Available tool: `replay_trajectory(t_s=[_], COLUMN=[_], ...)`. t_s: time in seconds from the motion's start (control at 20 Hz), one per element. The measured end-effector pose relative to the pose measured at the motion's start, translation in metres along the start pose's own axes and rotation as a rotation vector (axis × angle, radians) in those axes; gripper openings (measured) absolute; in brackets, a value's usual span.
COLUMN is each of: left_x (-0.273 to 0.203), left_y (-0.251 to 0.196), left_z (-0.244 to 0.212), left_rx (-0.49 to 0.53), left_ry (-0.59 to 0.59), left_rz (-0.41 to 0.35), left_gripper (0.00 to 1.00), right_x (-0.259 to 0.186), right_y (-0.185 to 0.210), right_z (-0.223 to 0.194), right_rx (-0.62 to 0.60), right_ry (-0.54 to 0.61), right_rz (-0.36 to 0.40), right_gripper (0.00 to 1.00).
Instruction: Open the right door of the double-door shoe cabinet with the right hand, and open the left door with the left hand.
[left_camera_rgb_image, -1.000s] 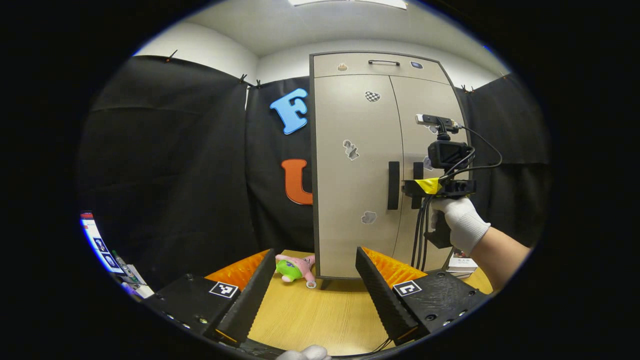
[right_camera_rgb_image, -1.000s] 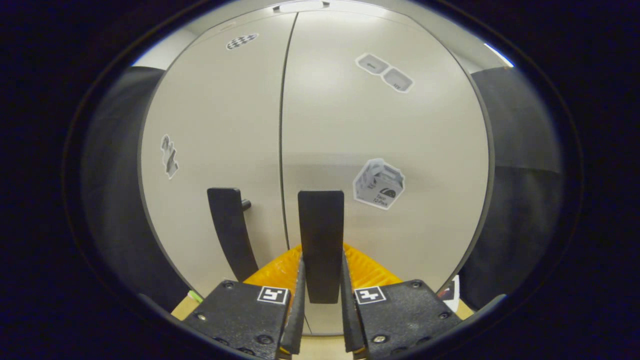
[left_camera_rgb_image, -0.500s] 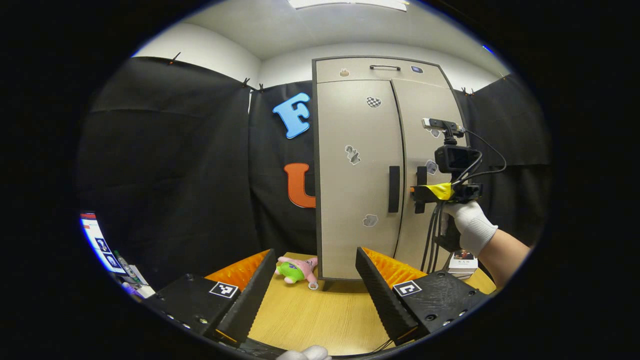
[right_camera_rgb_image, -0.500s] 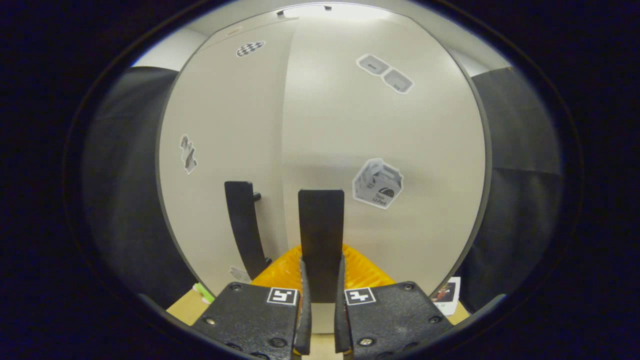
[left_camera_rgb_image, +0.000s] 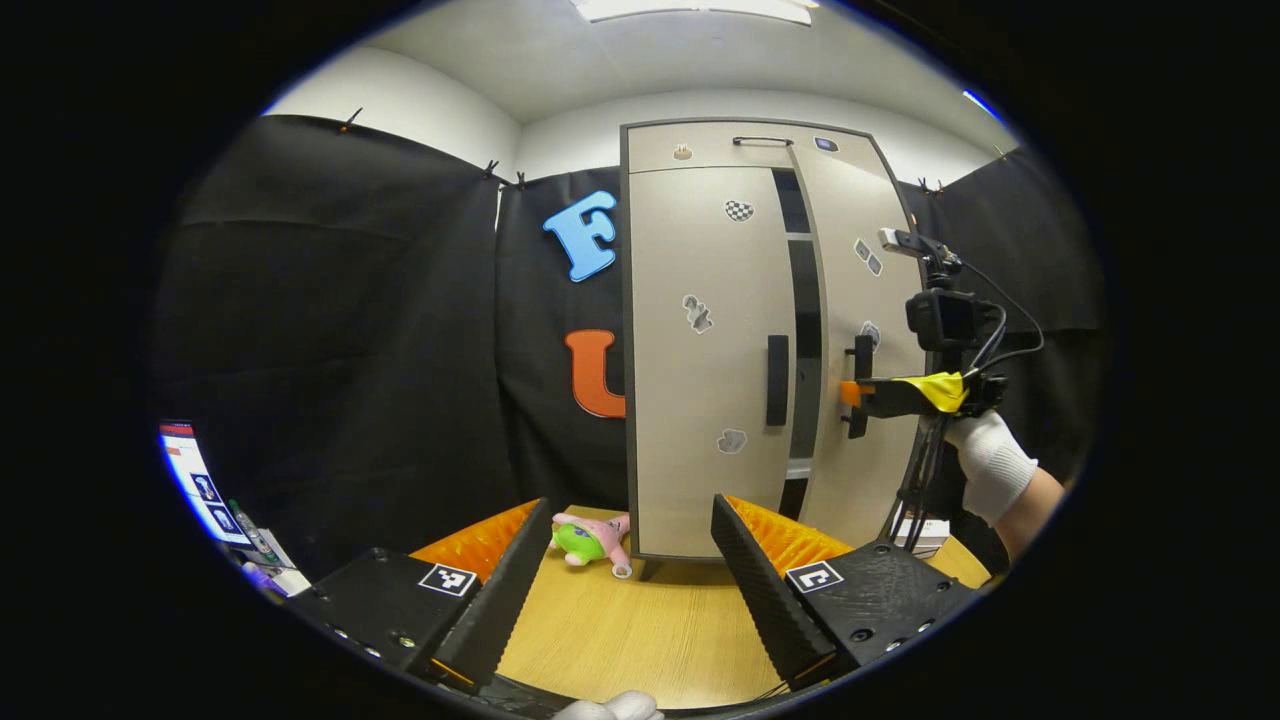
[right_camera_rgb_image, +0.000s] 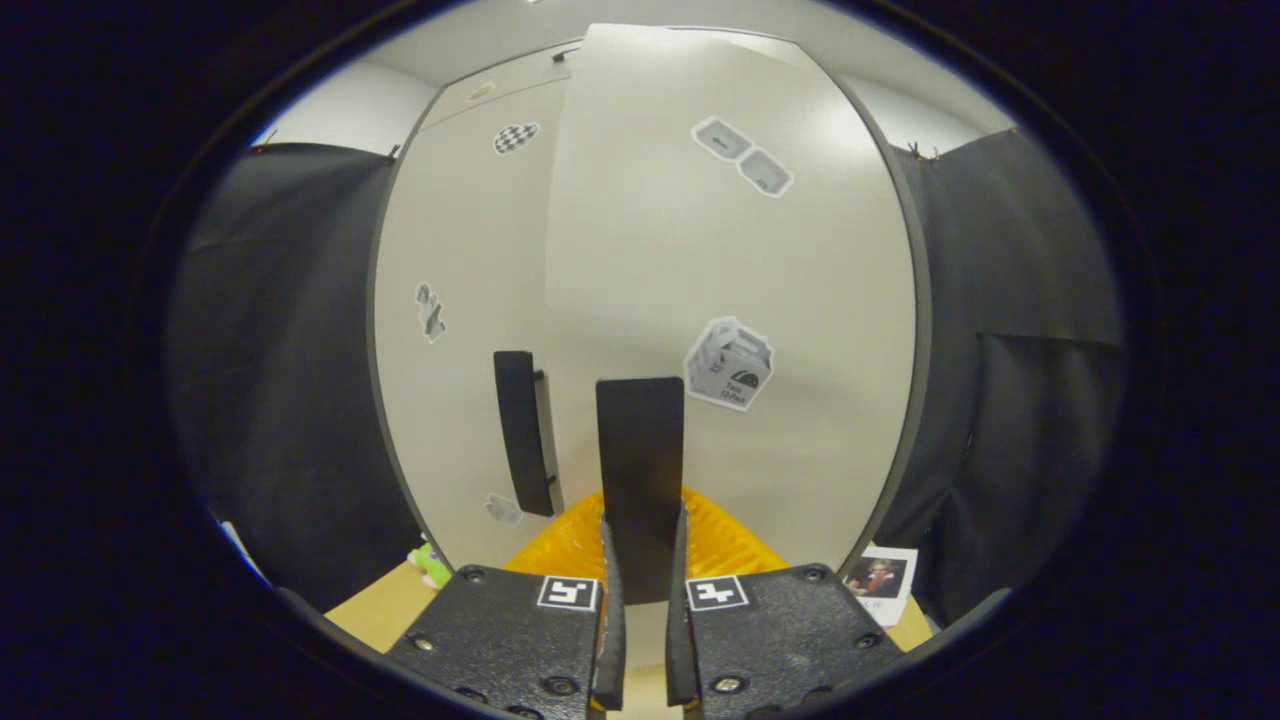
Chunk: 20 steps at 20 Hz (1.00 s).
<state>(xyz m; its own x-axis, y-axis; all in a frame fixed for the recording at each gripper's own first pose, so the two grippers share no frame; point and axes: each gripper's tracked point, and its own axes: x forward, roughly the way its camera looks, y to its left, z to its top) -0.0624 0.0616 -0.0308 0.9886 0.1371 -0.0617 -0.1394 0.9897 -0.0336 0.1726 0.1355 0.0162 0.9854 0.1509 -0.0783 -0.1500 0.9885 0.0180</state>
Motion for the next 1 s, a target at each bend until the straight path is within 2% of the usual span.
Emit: replay_trajectory(t_s=[0.5,0.85,1.0], left_x=[0.013,0.023,0.026], left_y=[-0.038,-0.071,-0.085], left_z=[0.002,0.003,0.004], left_rx=[0.010,0.010,0.010], left_ry=[0.000,0.007,0.005], left_rz=[-0.062,-0.128,-0.158], left_gripper=[0.97,0.96,0.97], right_x=[-0.041,-0.057,-0.063], right_y=[-0.017,-0.035,-0.046], right_z=[-0.011,-0.012,-0.012], right_rx=[-0.002,-0.005,-0.008], right_ry=[0.018,0.026,0.028], right_rz=[0.065,0.061,0.031], right_gripper=[0.19,0.17,0.16])
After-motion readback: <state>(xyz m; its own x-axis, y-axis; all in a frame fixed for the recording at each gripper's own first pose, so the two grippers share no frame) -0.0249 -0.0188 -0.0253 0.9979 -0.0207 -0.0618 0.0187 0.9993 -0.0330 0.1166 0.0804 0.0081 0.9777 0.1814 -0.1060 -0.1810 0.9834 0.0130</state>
